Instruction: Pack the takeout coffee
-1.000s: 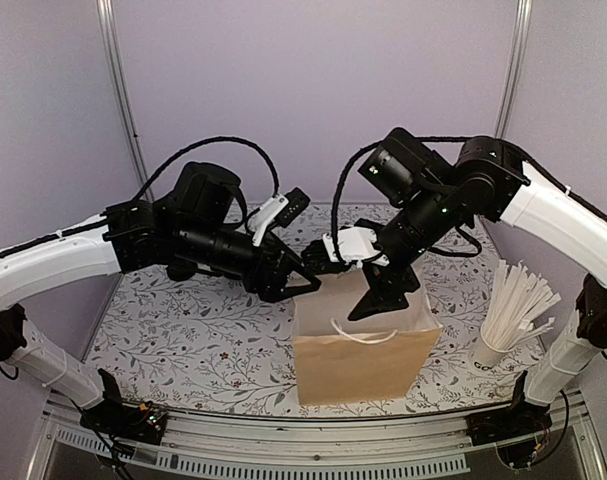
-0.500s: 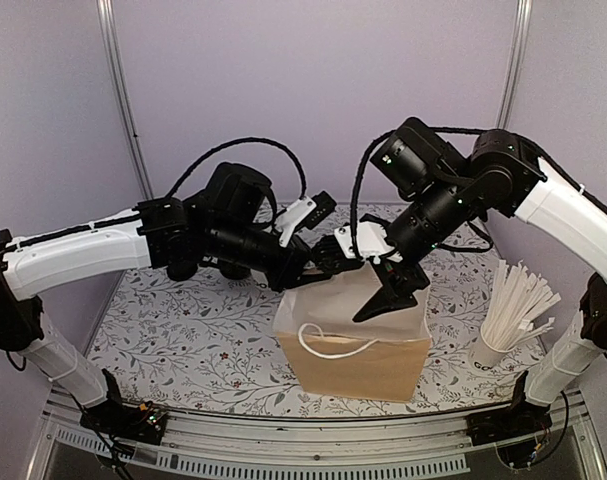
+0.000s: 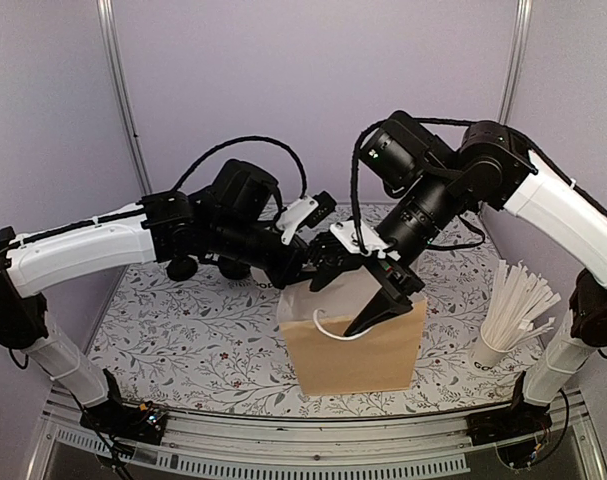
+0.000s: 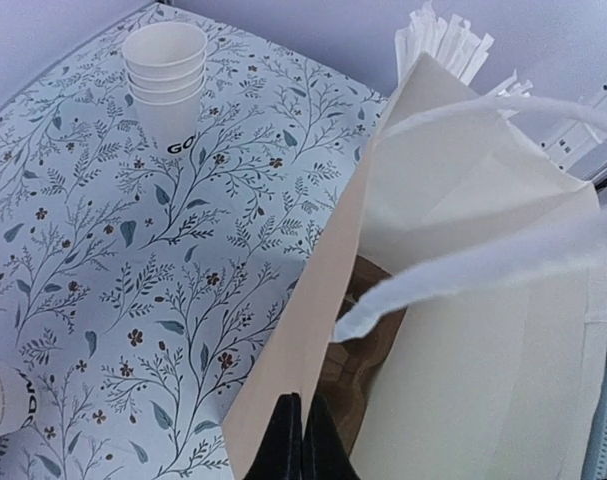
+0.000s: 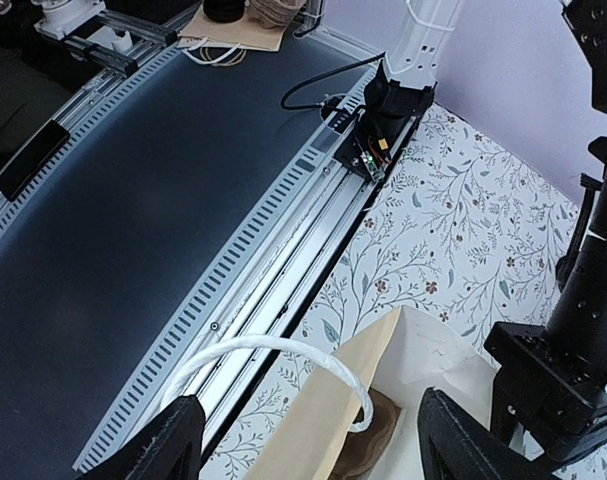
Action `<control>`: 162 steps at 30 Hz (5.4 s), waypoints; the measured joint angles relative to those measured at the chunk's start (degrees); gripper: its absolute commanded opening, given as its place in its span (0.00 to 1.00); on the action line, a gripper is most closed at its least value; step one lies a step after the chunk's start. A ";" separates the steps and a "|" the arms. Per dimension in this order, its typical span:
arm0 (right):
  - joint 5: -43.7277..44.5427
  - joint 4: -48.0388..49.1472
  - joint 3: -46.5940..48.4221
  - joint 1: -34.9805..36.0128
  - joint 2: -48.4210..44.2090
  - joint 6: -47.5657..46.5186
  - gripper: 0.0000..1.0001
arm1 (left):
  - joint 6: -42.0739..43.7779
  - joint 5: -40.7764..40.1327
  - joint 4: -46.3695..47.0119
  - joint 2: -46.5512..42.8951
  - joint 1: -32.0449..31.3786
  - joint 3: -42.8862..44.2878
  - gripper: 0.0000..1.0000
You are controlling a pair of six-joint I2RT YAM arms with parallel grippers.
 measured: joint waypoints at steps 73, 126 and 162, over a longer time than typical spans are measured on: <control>11.52 20.52 8.61 -2.89 2.95 5.11 0.00 | 10.80 -11.74 -25.90 -2.27 11.58 27.56 0.00; -0.52 21.70 -24.13 -30.53 -17.05 8.61 0.99 | 21.75 4.20 -19.23 -10.71 17.44 1.33 0.69; -1.38 24.92 -28.28 -31.30 -18.71 8.85 0.99 | 21.73 -28.76 -23.04 -8.68 -0.04 2.99 0.00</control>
